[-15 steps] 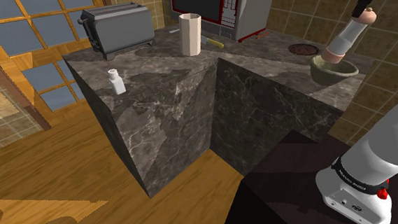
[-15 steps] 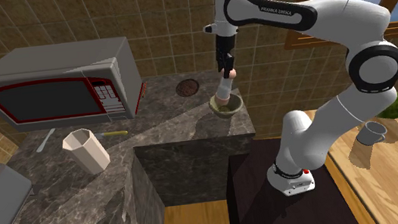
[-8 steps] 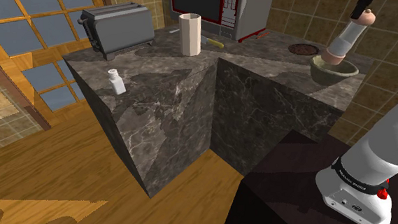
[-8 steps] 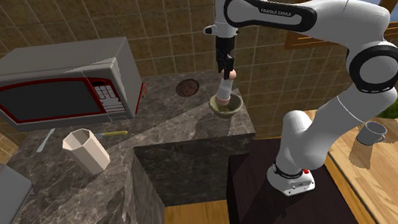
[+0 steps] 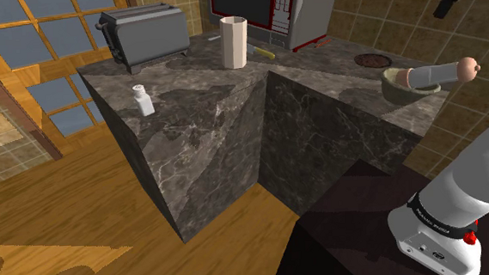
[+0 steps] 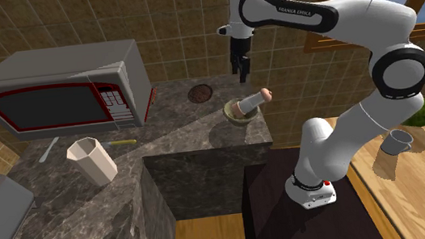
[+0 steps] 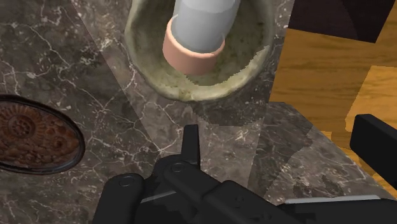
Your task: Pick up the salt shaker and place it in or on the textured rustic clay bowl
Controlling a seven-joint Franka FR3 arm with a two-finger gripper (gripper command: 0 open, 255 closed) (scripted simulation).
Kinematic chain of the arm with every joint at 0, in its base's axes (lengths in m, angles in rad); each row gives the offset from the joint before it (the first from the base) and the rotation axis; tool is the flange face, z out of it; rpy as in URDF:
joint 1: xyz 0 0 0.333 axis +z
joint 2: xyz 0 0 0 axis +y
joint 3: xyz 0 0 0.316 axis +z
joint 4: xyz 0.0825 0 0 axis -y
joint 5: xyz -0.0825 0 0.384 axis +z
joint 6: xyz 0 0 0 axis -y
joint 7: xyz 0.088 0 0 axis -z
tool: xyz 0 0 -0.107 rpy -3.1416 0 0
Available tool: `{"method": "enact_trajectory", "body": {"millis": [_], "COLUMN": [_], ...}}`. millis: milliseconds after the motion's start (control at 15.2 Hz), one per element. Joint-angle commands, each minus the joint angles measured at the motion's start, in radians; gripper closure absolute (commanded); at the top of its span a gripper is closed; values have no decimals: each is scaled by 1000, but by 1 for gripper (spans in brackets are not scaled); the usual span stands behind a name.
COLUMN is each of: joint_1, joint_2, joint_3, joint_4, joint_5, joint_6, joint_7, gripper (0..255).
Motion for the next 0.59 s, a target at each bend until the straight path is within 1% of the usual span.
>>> {"method": "enact_trajectory", "body": {"millis": [0,132,528], "joint_1": [6,14,14], "joint_2": [23,55,55], "joint_3": [-5,-13,-13], "joint_4": [73,161,161], "joint_5": [7,16,16], "joint_6": [-51,-109,-109], "joint_7": [-8,-18,-18], "gripper": [0,0,0]}}
